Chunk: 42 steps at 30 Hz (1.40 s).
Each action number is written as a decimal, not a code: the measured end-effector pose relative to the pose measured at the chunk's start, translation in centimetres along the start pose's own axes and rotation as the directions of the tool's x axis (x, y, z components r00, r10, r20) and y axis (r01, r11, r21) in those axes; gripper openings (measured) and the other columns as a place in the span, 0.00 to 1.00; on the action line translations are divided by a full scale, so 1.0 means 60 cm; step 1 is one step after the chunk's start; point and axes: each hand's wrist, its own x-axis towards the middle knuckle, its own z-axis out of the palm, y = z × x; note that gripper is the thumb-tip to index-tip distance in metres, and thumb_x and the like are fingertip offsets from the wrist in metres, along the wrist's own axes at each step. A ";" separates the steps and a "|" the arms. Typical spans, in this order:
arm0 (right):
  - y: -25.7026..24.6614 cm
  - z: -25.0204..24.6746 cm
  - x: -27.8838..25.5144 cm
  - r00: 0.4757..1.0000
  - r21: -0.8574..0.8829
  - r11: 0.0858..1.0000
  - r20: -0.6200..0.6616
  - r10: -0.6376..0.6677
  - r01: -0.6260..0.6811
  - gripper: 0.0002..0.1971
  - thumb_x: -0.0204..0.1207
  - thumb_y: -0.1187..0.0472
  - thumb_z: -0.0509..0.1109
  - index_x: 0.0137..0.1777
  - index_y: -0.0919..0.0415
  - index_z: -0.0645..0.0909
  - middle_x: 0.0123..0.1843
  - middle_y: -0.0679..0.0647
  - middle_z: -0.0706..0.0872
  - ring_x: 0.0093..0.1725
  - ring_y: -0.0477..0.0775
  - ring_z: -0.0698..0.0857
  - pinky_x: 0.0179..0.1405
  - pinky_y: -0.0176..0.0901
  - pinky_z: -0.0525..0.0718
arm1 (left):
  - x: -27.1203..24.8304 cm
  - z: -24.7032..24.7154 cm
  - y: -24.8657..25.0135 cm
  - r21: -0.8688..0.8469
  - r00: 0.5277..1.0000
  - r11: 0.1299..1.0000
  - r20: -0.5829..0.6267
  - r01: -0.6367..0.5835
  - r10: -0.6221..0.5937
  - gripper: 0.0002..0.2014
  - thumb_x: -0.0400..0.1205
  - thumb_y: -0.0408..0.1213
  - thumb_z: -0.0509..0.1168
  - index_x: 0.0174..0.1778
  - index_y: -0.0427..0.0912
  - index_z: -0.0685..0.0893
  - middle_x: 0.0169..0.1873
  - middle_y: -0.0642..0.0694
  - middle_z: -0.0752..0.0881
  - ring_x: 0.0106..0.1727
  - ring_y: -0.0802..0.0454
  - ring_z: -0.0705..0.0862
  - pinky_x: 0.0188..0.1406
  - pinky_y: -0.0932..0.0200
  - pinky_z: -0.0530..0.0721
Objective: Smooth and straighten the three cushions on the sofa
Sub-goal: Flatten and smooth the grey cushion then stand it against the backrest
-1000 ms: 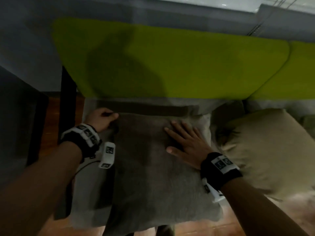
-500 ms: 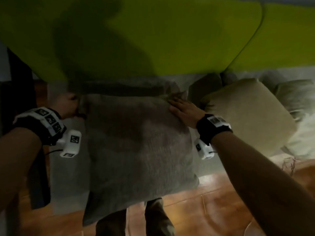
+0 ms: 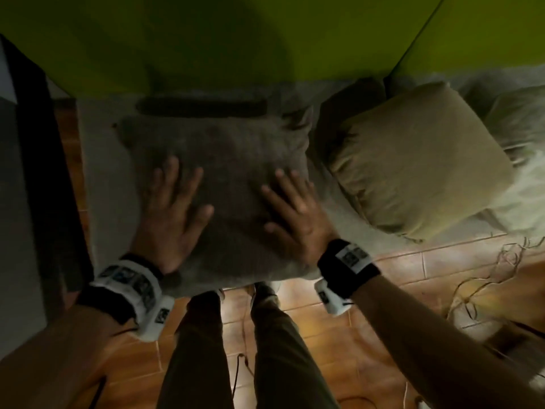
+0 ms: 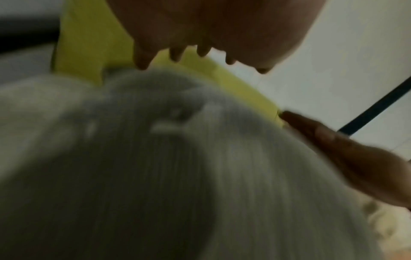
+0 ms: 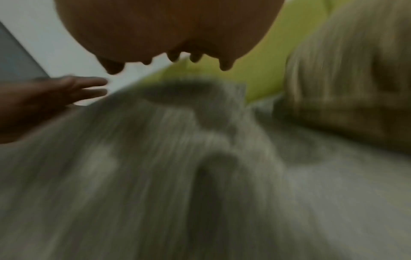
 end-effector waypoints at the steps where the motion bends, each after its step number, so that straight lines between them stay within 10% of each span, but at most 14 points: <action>1: 0.002 0.025 -0.003 0.996 -0.029 0.999 0.083 0.036 -0.034 0.35 0.85 0.30 0.46 0.89 0.36 0.41 0.92 0.50 0.38 0.90 0.62 0.37 0.85 0.78 0.46 | -0.014 0.034 -0.004 0.103 0.997 0.993 0.054 0.052 -0.058 0.36 0.82 0.69 0.42 0.86 0.64 0.44 0.88 0.48 0.40 0.87 0.35 0.43 0.81 0.28 0.54; 5: 0.060 0.073 0.015 0.947 0.007 0.967 0.206 0.247 -0.254 0.40 0.78 0.21 0.49 0.84 0.25 0.31 0.89 0.37 0.27 0.88 0.54 0.29 0.85 0.77 0.40 | 0.011 0.094 -0.057 0.149 0.971 0.969 0.104 0.197 -0.214 0.36 0.81 0.71 0.45 0.84 0.68 0.41 0.87 0.53 0.35 0.87 0.36 0.39 0.76 0.18 0.55; 9: 0.091 0.056 0.007 0.915 0.276 0.881 0.246 0.321 -0.383 0.40 0.78 0.21 0.51 0.84 0.22 0.35 0.91 0.38 0.32 0.90 0.58 0.39 0.88 0.67 0.47 | 0.007 0.072 -0.061 -0.139 0.980 0.972 -0.032 0.190 -0.196 0.33 0.87 0.64 0.40 0.88 0.57 0.49 0.88 0.45 0.46 0.88 0.40 0.48 0.85 0.37 0.51; 15: 0.128 0.060 -0.115 0.731 0.419 0.602 0.458 0.505 -0.679 0.39 0.71 0.14 0.47 0.72 0.31 0.78 0.72 0.48 0.85 0.65 0.53 0.85 0.75 0.65 0.76 | -0.139 0.032 -0.088 -0.371 0.740 0.645 0.247 0.668 -0.626 0.19 0.88 0.59 0.50 0.75 0.72 0.71 0.74 0.40 0.79 0.70 0.36 0.81 0.72 0.41 0.76; 18: 0.131 0.064 -0.142 0.691 0.371 0.613 0.572 0.442 -0.698 0.25 0.73 0.30 0.67 0.70 0.31 0.77 0.70 0.45 0.85 0.66 0.52 0.84 0.73 0.65 0.79 | -0.207 0.042 -0.137 -0.401 0.653 0.517 0.421 0.756 -0.629 0.12 0.73 0.58 0.64 0.51 0.71 0.84 0.62 0.39 0.87 0.58 0.37 0.87 0.64 0.33 0.83; 20: 0.132 0.070 -0.138 0.676 0.331 0.626 0.581 0.455 -0.706 0.32 0.73 0.48 0.80 0.77 0.40 0.74 0.68 0.47 0.84 0.67 0.56 0.84 0.73 0.63 0.80 | -0.231 0.056 -0.154 -0.367 0.644 0.531 0.482 0.764 -0.594 0.22 0.65 0.56 0.69 0.56 0.60 0.84 0.56 0.40 0.89 0.54 0.37 0.88 0.58 0.35 0.86; 28: 0.135 0.070 -0.141 0.686 0.280 0.642 0.463 0.560 -0.713 0.22 0.75 0.68 0.79 0.65 0.48 0.81 0.43 0.47 0.91 0.44 0.47 0.89 0.50 0.41 0.85 | -0.245 0.079 -0.180 -0.197 0.714 0.694 0.324 0.693 -0.621 0.07 0.81 0.41 0.71 0.53 0.45 0.88 0.45 0.40 0.90 0.50 0.38 0.88 0.53 0.44 0.86; 33: 0.107 0.076 -0.132 0.721 0.203 0.694 0.270 0.638 -0.691 0.20 0.86 0.64 0.63 0.76 0.50 0.78 0.72 0.58 0.86 0.69 0.63 0.84 0.70 0.51 0.80 | -0.218 0.079 -0.167 -0.266 0.745 0.696 0.226 0.667 -0.627 0.20 0.85 0.33 0.64 0.74 0.43 0.79 0.69 0.36 0.82 0.68 0.33 0.81 0.69 0.41 0.78; 36: 0.065 0.023 -0.082 0.832 0.342 0.784 -0.010 0.555 -0.519 0.28 0.89 0.45 0.58 0.87 0.48 0.63 0.89 0.54 0.65 0.86 0.58 0.65 0.85 0.57 0.65 | -0.158 0.036 -0.110 -0.486 0.761 0.664 0.003 0.568 -0.648 0.26 0.88 0.52 0.57 0.83 0.62 0.63 0.83 0.47 0.65 0.80 0.41 0.69 0.78 0.39 0.69; 38: 0.027 -0.008 -0.038 0.926 0.297 0.898 -0.093 0.366 -0.326 0.35 0.86 0.34 0.51 0.90 0.44 0.55 0.92 0.50 0.52 0.90 0.55 0.52 0.87 0.57 0.52 | -0.112 0.018 -0.058 -0.442 0.881 0.797 -0.027 0.413 -0.472 0.29 0.85 0.63 0.52 0.83 0.71 0.51 0.87 0.54 0.53 0.85 0.48 0.57 0.82 0.43 0.58; 42: 0.008 0.016 0.045 0.993 0.066 0.991 0.030 0.116 -0.117 0.37 0.81 0.24 0.38 0.88 0.32 0.37 0.91 0.45 0.35 0.90 0.57 0.35 0.88 0.69 0.42 | -0.039 0.054 -0.032 -0.169 0.947 0.935 0.146 0.310 -0.287 0.41 0.69 0.83 0.39 0.78 0.79 0.32 0.85 0.57 0.31 0.87 0.47 0.35 0.85 0.41 0.44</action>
